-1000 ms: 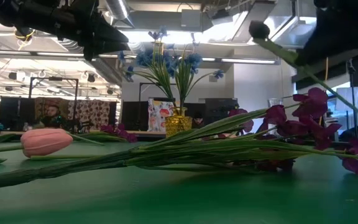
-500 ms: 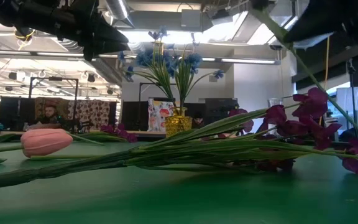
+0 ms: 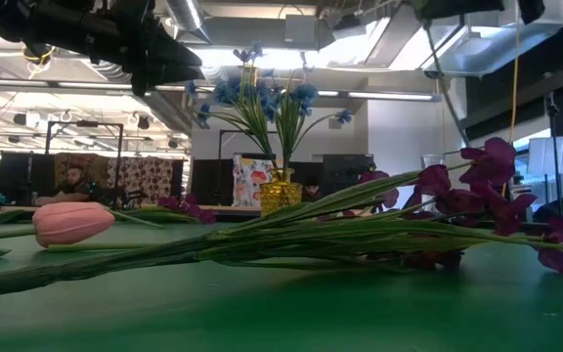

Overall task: Sort flowers into vase by color
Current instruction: Put the bottom black flower into the transparent vase

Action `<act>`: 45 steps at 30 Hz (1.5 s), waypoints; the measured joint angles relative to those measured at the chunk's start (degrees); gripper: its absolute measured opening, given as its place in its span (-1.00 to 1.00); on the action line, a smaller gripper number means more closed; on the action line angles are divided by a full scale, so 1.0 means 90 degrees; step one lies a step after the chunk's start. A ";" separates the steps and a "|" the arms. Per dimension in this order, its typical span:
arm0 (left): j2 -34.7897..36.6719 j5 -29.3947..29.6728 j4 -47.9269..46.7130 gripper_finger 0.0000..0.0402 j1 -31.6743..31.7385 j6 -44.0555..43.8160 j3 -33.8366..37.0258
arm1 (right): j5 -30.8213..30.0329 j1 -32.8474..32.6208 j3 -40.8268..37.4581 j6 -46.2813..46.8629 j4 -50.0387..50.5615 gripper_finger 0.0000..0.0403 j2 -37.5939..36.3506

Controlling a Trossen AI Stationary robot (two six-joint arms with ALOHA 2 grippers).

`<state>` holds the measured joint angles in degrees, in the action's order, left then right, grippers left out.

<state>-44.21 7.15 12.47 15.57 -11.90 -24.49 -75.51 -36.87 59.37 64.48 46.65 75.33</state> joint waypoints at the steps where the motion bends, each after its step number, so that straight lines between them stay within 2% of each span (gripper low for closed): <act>1: 0.0000 -0.0001 0.0000 -0.22 0.0000 0.0000 0.0000 | 0.0090 0.0083 0.0000 -0.0105 -0.0114 -1.00 0.0000; 5: 0.0000 -0.0001 0.0000 -0.22 0.0000 0.0000 0.0000 | 0.0658 0.0426 0.0000 -0.1060 -0.0960 -1.00 0.0000; 10: 0.0000 -0.0001 -0.0001 -0.22 0.0000 0.0000 0.0000 | 0.1789 0.0934 -0.0002 -0.3092 -0.2753 -1.00 0.0003; 15: 0.0000 -0.0066 -0.0002 -0.22 0.0000 0.0000 0.0000 | 0.2621 0.1418 -0.0002 -0.4959 -0.4324 -1.00 0.0005; 21: 0.0000 -0.0125 -0.0113 -0.22 0.0000 0.0032 0.0000 | 0.4330 0.2026 -0.0002 -0.6477 -0.5724 -1.00 0.0005; 24: 0.0000 -0.0125 -0.0176 -0.22 0.0000 0.0032 0.0000 | 0.4768 0.2309 -0.0002 -0.6779 -0.5939 -1.00 0.0005; 33: 0.0000 -0.0123 -0.0382 -0.22 0.0000 0.0032 0.0000 | 0.4909 0.2979 -0.0007 -0.7219 -0.5972 -1.00 0.0005; 38: 0.0000 -0.0123 -0.0389 -0.22 0.0000 0.0035 0.0000 | 0.5482 0.3378 -0.0012 -0.7219 -0.5974 -1.00 0.0005; 43: 0.0000 -0.0123 -0.0431 -0.22 -0.0002 0.0034 0.0000 | 0.5718 0.3581 -0.0012 -0.7216 -0.6000 -1.00 0.0005; 45: 0.0000 -0.0123 -0.0435 -0.22 -0.0001 0.0036 0.0002 | 0.5993 0.3665 -0.0140 -0.7202 -0.6410 -1.00 0.0006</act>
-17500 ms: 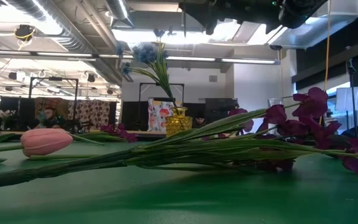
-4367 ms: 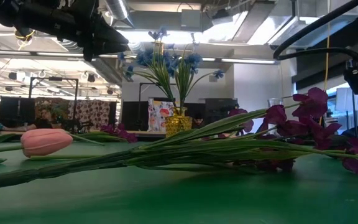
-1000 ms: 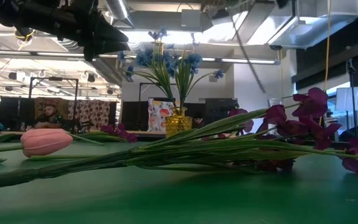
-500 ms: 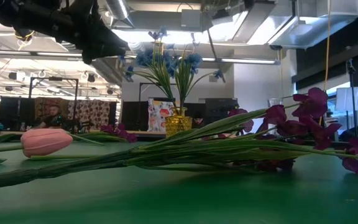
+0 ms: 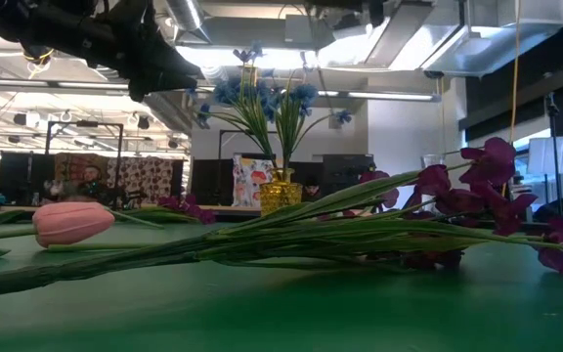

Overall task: Sort flowers into vase by color
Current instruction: Put the bottom black flower into the transparent vase

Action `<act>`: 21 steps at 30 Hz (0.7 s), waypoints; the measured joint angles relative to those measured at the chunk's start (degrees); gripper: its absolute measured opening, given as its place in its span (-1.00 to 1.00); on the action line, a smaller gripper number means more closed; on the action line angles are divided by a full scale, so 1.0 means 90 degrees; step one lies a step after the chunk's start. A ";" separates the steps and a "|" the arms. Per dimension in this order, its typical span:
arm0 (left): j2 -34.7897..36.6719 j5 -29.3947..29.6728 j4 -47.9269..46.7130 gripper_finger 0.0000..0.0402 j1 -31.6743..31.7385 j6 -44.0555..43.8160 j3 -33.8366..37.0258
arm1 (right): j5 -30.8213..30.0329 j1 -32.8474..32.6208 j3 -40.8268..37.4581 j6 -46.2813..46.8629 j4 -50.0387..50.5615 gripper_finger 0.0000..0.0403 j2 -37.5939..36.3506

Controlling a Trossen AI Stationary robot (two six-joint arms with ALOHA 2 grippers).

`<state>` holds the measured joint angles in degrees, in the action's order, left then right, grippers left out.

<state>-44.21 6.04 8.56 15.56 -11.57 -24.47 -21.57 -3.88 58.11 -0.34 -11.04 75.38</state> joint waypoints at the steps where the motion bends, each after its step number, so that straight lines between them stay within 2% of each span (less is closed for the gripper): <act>1: 0.0000 0.0002 0.0000 -0.22 0.0001 0.0000 -0.0002 | 0.0230 0.0049 -0.0153 -0.0001 -0.0398 -1.00 -0.0001; 4: 0.0000 0.0002 0.0001 -0.22 -0.0001 0.0015 -0.0001 | 0.0689 0.0232 -0.0670 0.0011 -0.1294 -1.00 -0.0001; 10: 0.0000 0.0003 -0.0024 -0.22 0.0001 0.0012 0.0000 | 0.0646 0.0575 -0.1347 0.0161 -0.1823 -1.00 -0.0117; 16: 0.0000 0.0005 -0.0039 -0.22 0.0001 0.0015 0.0000 | 0.0274 0.0832 -0.1711 -0.0043 -0.1528 -1.00 -0.0900; 21: 0.0000 0.0056 -0.0044 -0.22 0.0001 0.0015 0.0000 | -0.0547 0.0986 -0.1966 -0.0431 -0.0891 -1.00 -0.1845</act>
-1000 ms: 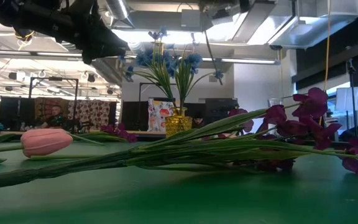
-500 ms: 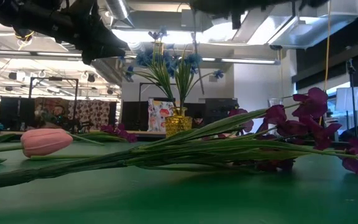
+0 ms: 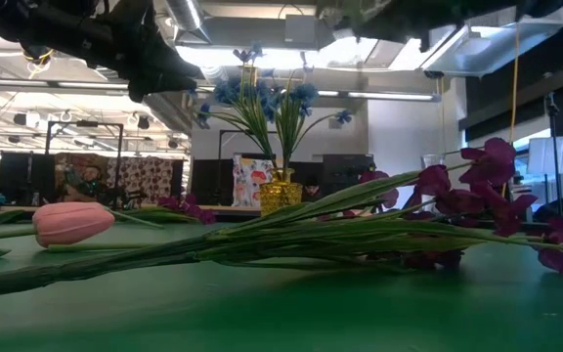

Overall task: Sort flowers into vase by color
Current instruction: Put the bottom black flower into the transparent vase

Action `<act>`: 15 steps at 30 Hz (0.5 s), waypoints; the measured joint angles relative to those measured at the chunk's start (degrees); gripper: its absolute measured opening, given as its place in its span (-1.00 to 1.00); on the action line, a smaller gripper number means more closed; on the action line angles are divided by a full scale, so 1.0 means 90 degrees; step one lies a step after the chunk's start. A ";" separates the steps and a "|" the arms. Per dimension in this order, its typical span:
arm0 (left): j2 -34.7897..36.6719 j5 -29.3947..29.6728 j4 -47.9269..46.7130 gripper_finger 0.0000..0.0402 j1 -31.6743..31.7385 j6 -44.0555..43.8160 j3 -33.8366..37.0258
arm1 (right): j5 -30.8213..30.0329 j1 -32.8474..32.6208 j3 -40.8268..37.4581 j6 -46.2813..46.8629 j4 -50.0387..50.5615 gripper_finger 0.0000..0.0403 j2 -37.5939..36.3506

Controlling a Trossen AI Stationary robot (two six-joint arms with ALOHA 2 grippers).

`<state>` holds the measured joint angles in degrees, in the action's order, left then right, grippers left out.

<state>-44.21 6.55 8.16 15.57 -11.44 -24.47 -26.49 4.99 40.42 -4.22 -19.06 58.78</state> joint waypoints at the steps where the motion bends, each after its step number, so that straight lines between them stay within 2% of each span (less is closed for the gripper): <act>1: 0.0000 0.0002 0.0004 -0.22 0.0000 0.0000 0.0000 | -0.0155 0.0023 -0.0083 -0.0063 0.0030 -1.00 -0.0179; 5: 0.0000 0.0011 0.0003 -0.22 0.0000 0.0000 0.0000 | -0.0579 0.0231 -0.0484 -0.0127 0.0036 -1.00 -0.0963; 9: -0.0001 0.0083 0.0005 -0.22 0.0000 0.0000 0.0000 | -0.1288 0.0478 -0.0827 -0.0257 -0.0056 -1.00 -0.1594; 15: 0.0000 0.0199 0.0050 -0.22 0.0000 0.0000 0.0000 | -0.1952 0.1049 -0.1005 -0.0498 -0.0100 -1.00 -0.1909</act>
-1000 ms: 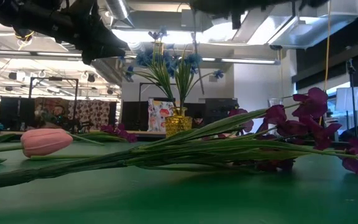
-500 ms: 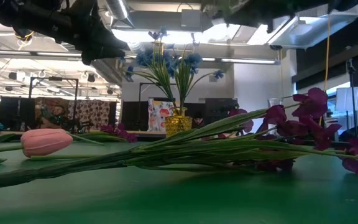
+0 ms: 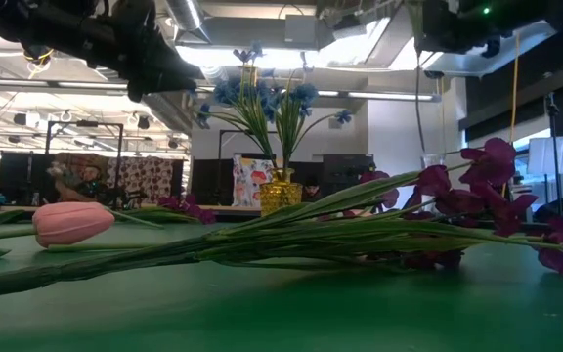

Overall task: Sort flowers into vase by color
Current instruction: Put the bottom black flower into the transparent vase

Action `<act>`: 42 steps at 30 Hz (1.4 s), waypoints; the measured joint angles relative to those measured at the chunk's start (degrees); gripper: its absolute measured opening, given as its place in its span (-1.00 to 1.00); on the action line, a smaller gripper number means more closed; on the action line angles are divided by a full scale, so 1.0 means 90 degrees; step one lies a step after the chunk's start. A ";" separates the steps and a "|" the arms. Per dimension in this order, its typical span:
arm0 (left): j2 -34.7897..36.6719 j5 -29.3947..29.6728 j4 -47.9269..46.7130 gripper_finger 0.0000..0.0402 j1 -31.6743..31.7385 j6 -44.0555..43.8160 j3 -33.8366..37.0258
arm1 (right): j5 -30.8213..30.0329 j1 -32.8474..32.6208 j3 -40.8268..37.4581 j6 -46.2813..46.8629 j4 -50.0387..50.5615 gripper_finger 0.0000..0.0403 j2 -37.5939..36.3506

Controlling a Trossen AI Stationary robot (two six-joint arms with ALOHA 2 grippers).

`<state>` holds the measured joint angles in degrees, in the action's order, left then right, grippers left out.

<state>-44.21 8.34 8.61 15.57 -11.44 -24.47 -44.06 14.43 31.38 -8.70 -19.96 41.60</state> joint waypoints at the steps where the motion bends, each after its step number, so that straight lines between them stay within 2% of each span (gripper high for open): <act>1: 0.0000 0.0000 0.0021 -0.22 0.0000 0.0000 0.0000 | -0.0007 0.0111 0.0000 -0.0040 -0.0008 -1.00 0.0000; 8: 0.0000 0.0005 0.0147 -0.22 0.0007 0.0002 0.0000 | 0.0021 0.0908 0.0000 -0.0087 -0.0035 -1.00 0.0028; 17: 0.0000 0.0012 0.0147 -0.22 0.0007 0.0001 0.0000 | 0.0608 0.1485 0.0000 -0.0070 0.0051 -1.00 0.0029; 34: 0.0000 0.0185 0.0147 -0.22 0.0007 0.0146 0.0000 | 0.1009 0.1567 0.0000 -0.0011 0.0019 -1.00 0.0029; 42: 0.0000 0.0494 0.0146 -0.22 0.0007 0.0289 0.0000 | 0.1035 0.1567 0.0000 -0.0018 -0.0158 -1.00 0.0029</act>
<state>-44.21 12.78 9.93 15.64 -8.84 -24.47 -34.74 28.53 31.38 -8.86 -21.38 41.87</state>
